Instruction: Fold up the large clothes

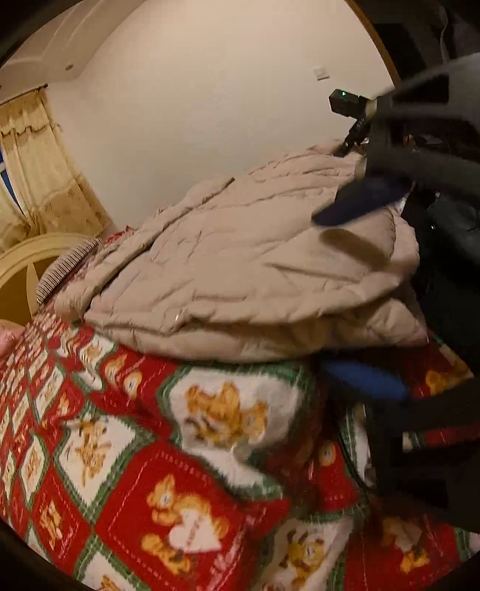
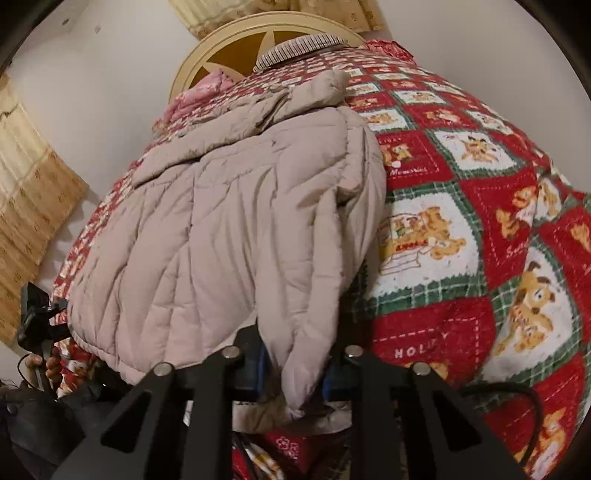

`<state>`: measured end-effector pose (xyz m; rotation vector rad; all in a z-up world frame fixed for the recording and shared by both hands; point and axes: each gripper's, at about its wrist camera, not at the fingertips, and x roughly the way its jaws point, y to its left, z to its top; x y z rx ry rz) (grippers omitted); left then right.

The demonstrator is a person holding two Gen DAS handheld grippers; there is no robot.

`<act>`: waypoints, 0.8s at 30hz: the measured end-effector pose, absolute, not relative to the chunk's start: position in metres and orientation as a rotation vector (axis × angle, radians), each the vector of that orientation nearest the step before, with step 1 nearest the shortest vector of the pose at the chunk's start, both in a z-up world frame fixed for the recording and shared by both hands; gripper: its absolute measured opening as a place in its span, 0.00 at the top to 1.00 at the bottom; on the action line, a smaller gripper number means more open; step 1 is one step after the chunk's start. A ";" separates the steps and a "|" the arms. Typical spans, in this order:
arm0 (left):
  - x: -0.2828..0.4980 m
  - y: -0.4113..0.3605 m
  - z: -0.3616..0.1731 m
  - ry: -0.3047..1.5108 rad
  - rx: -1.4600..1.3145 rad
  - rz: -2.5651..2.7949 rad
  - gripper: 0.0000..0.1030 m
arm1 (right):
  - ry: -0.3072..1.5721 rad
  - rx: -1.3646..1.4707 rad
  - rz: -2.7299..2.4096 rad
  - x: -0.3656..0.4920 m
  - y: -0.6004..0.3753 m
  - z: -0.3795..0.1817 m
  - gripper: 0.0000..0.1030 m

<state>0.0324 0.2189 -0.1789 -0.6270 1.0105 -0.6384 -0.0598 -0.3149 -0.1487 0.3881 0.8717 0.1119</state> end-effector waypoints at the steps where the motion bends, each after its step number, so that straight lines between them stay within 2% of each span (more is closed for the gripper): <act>1: 0.032 0.222 -0.179 1.008 -0.630 -0.639 0.61 | 0.864 0.406 0.118 -0.059 -0.314 -0.148 0.80; 2: 0.032 0.226 -0.179 0.990 -0.649 -0.661 0.87 | 0.850 0.440 0.132 -0.060 -0.317 -0.147 0.81; 5: 0.032 0.229 -0.166 0.936 -0.681 -0.746 0.87 | 0.796 0.547 0.188 -0.063 -0.319 -0.134 0.83; 8: 0.024 0.219 -0.143 0.862 -0.619 -0.802 0.87 | 0.760 0.567 0.226 -0.071 -0.315 -0.119 0.84; 17: 0.024 0.217 -0.089 0.732 -0.687 -0.967 0.87 | 0.675 0.651 0.315 -0.099 -0.308 -0.080 0.84; 24: 0.038 0.214 -0.045 0.658 -0.822 -1.042 0.87 | 0.548 0.731 0.380 -0.111 -0.317 -0.034 0.84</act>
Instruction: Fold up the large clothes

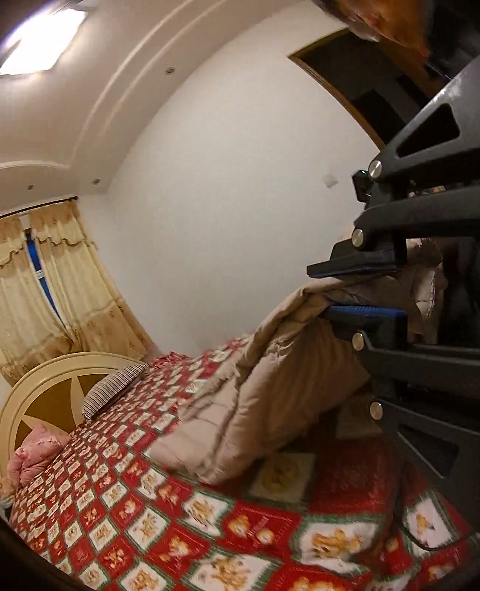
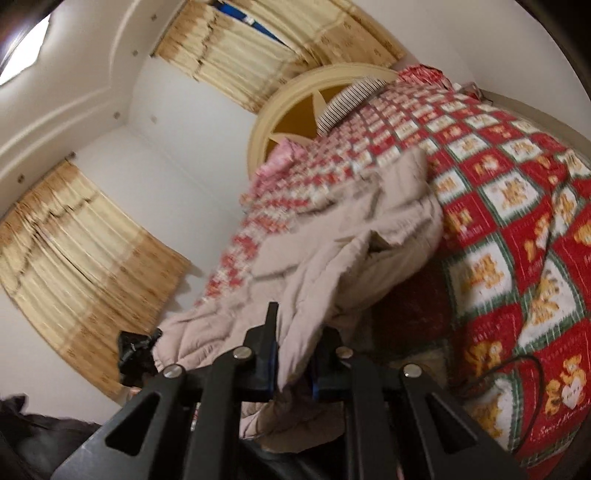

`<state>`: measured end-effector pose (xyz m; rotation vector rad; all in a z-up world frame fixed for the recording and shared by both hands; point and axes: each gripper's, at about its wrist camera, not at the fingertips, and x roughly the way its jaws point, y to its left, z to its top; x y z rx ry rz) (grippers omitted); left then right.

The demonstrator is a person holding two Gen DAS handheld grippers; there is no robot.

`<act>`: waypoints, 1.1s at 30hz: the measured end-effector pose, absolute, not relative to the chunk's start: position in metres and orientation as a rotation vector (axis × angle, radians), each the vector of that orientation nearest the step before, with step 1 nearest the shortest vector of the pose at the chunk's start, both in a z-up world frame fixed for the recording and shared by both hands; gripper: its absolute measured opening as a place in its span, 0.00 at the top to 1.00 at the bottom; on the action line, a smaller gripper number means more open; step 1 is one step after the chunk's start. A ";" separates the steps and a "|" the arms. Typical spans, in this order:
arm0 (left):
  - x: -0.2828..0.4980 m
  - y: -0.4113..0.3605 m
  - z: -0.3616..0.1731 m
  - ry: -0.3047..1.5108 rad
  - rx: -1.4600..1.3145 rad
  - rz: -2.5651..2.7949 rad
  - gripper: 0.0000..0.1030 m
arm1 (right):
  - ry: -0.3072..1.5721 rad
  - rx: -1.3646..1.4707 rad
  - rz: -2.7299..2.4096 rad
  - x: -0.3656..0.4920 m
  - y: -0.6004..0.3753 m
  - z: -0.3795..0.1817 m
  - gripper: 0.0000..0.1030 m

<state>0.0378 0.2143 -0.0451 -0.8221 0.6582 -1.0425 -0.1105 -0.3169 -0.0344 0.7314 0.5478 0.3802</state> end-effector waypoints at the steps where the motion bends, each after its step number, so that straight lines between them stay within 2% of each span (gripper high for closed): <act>1: 0.047 0.213 -0.041 0.662 -0.836 -1.035 0.87 | 0.535 0.737 0.385 -0.108 -0.319 -0.028 0.84; 10: 0.151 0.193 -0.002 0.645 -0.877 -0.950 0.87 | 0.444 0.782 0.377 -0.029 -0.352 0.017 0.85; 18: 0.291 0.154 -0.015 0.697 -0.903 -0.780 0.87 | 0.494 0.767 0.247 0.102 -0.380 0.029 0.85; 22: 0.356 0.134 -0.048 0.762 -0.917 -0.664 0.87 | 0.541 0.771 0.145 0.173 -0.393 0.001 0.85; 26: 0.405 0.122 -0.101 0.847 -0.926 -0.512 0.87 | 0.597 0.805 0.065 0.238 -0.404 -0.061 0.84; 29: 0.424 0.119 -0.137 0.916 -0.932 -0.445 0.86 | 0.609 0.831 0.024 0.263 -0.408 -0.101 0.76; 33: 0.429 0.127 -0.166 0.962 -1.017 -0.478 0.84 | 0.611 0.877 -0.008 0.274 -0.414 -0.132 0.73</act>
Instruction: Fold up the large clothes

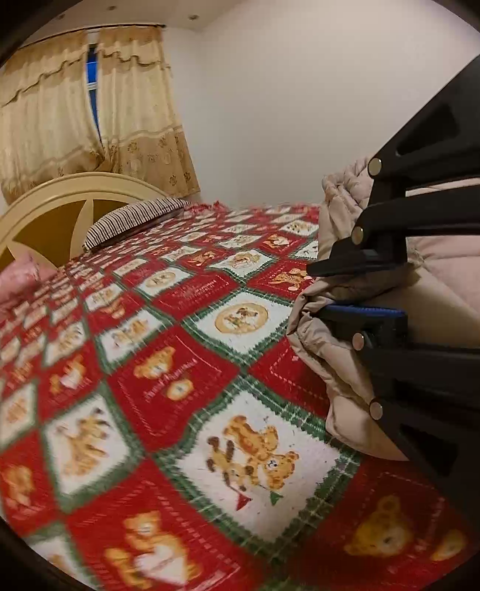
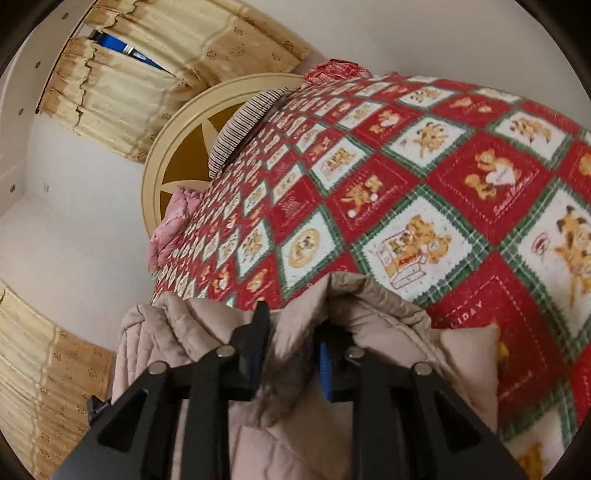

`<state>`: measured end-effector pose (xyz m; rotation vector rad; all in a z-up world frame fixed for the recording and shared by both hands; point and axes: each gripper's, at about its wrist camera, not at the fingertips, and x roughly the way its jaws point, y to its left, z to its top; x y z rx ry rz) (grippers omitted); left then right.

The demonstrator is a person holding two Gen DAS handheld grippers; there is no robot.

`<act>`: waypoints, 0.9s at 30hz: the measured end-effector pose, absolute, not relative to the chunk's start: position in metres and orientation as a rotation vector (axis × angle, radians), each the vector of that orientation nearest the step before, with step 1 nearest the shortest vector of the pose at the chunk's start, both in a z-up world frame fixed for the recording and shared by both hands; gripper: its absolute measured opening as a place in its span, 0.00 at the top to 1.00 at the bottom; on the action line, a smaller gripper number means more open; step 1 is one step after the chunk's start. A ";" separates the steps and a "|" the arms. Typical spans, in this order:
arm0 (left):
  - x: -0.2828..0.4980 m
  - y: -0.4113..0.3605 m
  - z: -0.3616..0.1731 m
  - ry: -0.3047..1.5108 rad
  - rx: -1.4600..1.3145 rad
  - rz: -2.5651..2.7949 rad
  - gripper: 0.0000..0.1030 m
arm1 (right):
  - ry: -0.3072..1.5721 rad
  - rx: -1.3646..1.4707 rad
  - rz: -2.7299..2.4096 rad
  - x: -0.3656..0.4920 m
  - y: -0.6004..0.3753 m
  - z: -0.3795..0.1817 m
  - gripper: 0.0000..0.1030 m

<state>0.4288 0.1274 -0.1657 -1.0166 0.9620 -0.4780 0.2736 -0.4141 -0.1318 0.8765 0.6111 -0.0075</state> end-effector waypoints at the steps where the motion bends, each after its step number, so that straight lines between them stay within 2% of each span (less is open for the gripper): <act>1: 0.429 0.131 -0.171 0.968 -1.046 -0.496 0.84 | 0.607 0.872 -0.008 0.273 -0.414 -0.133 0.72; 4: 0.427 0.144 -0.179 0.983 -1.165 -0.552 0.82 | 0.581 0.875 0.007 0.267 -0.414 -0.136 0.70; 6: 0.424 0.157 -0.173 0.992 -1.206 -0.554 0.73 | 0.563 0.923 0.035 0.261 -0.419 -0.139 0.66; 7: 0.421 0.165 -0.161 0.966 -1.183 -0.522 0.62 | 0.552 0.959 0.056 0.256 -0.424 -0.139 0.64; 8: 0.417 0.174 -0.149 0.930 -1.144 -0.489 0.49 | 0.541 0.984 0.073 0.255 -0.424 -0.138 0.59; 10: 0.406 0.192 -0.121 0.851 -1.061 -0.430 0.35 | 0.500 1.023 0.098 0.244 -0.431 -0.129 0.45; 11: 0.399 0.201 -0.108 0.824 -1.031 -0.408 0.34 | 0.473 1.032 0.101 0.238 -0.432 -0.122 0.27; 12: 0.395 0.205 -0.100 0.812 -1.001 -0.392 0.34 | 0.445 1.030 0.084 0.229 -0.434 -0.114 0.14; 13: 0.388 0.205 -0.089 0.805 -0.939 -0.376 0.34 | 0.410 1.025 0.062 0.219 -0.436 -0.105 0.12; 14: 0.383 0.203 -0.079 0.802 -0.863 -0.364 0.34 | 0.359 1.016 0.049 0.204 -0.438 -0.094 0.13; 16: 0.370 0.187 -0.059 0.795 -0.681 -0.351 0.34 | 0.329 0.975 0.042 0.187 -0.437 -0.073 0.33; 17: 0.364 0.173 -0.050 0.791 -0.591 -0.353 0.34 | 0.354 0.912 0.043 0.181 -0.430 -0.057 0.52; 18: 0.361 0.159 -0.046 0.788 -0.534 -0.361 0.34 | 0.373 0.863 0.049 0.180 -0.423 -0.047 0.61; 23: 0.353 0.059 -0.029 0.782 -0.315 -0.480 0.33 | 0.518 0.447 0.074 0.196 -0.329 0.000 0.61; 27: 0.359 -0.017 -0.038 0.804 -0.155 -0.558 0.33 | 0.591 0.205 0.077 0.235 -0.256 0.002 0.61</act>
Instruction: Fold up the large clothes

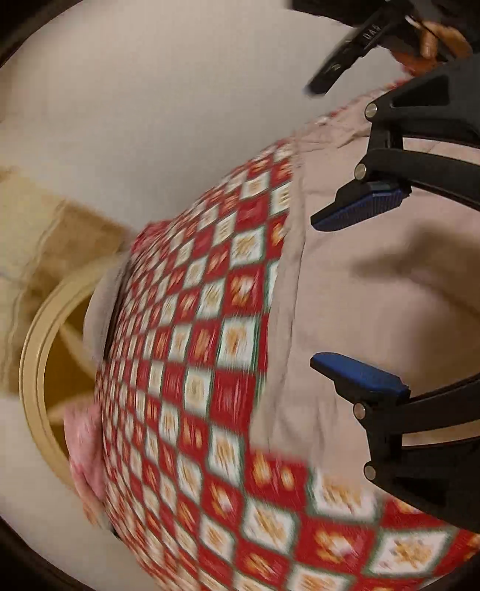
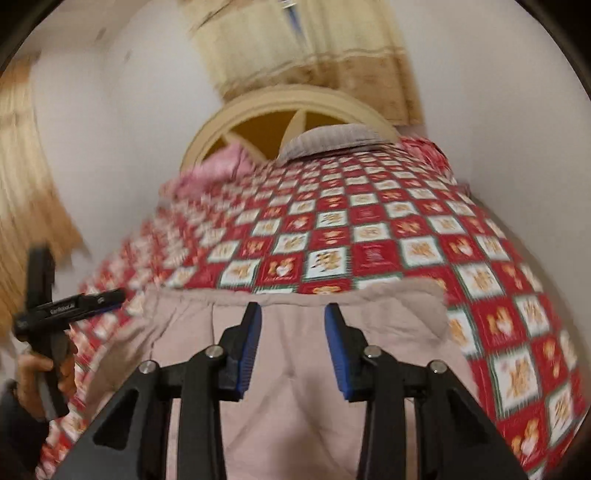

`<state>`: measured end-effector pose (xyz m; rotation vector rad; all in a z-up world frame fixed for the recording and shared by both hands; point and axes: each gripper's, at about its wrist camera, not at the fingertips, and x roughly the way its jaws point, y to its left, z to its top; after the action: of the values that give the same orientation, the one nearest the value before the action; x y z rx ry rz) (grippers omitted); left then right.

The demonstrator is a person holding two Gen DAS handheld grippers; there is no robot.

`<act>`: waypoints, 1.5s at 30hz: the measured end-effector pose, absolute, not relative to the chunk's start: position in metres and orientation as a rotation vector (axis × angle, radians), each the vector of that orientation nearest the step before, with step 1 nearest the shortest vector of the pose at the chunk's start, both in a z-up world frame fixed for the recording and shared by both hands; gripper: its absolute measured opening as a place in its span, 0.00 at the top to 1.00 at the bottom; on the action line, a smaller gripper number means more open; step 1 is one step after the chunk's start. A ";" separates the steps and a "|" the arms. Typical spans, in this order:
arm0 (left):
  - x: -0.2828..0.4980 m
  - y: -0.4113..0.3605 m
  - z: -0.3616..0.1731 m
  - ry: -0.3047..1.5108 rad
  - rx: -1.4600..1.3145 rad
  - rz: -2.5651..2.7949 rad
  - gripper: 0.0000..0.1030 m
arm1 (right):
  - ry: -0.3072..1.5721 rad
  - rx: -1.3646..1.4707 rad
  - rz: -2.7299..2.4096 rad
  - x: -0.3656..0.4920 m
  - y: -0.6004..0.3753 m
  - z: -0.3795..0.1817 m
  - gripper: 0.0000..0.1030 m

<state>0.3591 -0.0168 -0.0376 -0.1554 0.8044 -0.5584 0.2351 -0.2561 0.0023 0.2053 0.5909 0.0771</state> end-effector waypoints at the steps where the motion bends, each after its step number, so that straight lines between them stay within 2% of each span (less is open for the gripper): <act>1: 0.363 -0.031 -0.044 0.809 -0.133 -0.561 0.33 | 0.618 0.209 0.092 0.251 -0.244 -0.002 0.63; 2: 0.366 -0.042 -0.052 0.803 -0.114 -0.549 0.33 | 0.642 0.215 0.090 0.264 -0.238 -0.010 0.66; 8: 0.377 -0.057 -0.104 0.808 -0.081 -0.511 0.32 | 0.774 0.220 -0.011 0.314 -0.244 -0.092 0.66; 11: 0.374 -0.051 -0.112 0.774 -0.142 -0.540 0.31 | 0.713 0.320 0.029 0.303 -0.258 -0.111 0.68; 16: 0.375 -0.050 -0.121 0.749 -0.196 -0.567 0.30 | 0.679 0.328 0.035 0.299 -0.257 -0.119 0.68; 28: 0.386 -0.061 -0.133 0.781 -0.161 -0.537 0.30 | 0.741 0.242 -0.032 0.313 -0.243 -0.121 0.68; 31: 0.387 -0.062 -0.134 0.790 -0.153 -0.528 0.30 | 0.796 0.180 -0.055 0.315 -0.236 -0.107 0.68; 37: 0.389 -0.063 -0.135 0.795 -0.145 -0.521 0.30 | 0.651 0.203 -0.138 0.276 -0.277 -0.047 0.67; 39: 0.388 -0.064 -0.135 0.795 -0.139 -0.517 0.30 | 0.717 0.215 -0.216 0.276 -0.308 -0.057 0.67; 42: 0.387 -0.066 -0.135 0.792 -0.126 -0.517 0.30 | 0.823 0.212 -0.278 0.275 -0.341 -0.105 0.66; 45: 0.386 -0.066 -0.134 0.791 -0.120 -0.514 0.30 | 0.772 0.304 -0.250 0.268 -0.357 -0.129 0.67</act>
<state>0.3864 -0.0663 -0.1340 -0.1197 0.7911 -0.5142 0.2675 -0.3572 -0.1295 0.3044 0.7720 -0.2500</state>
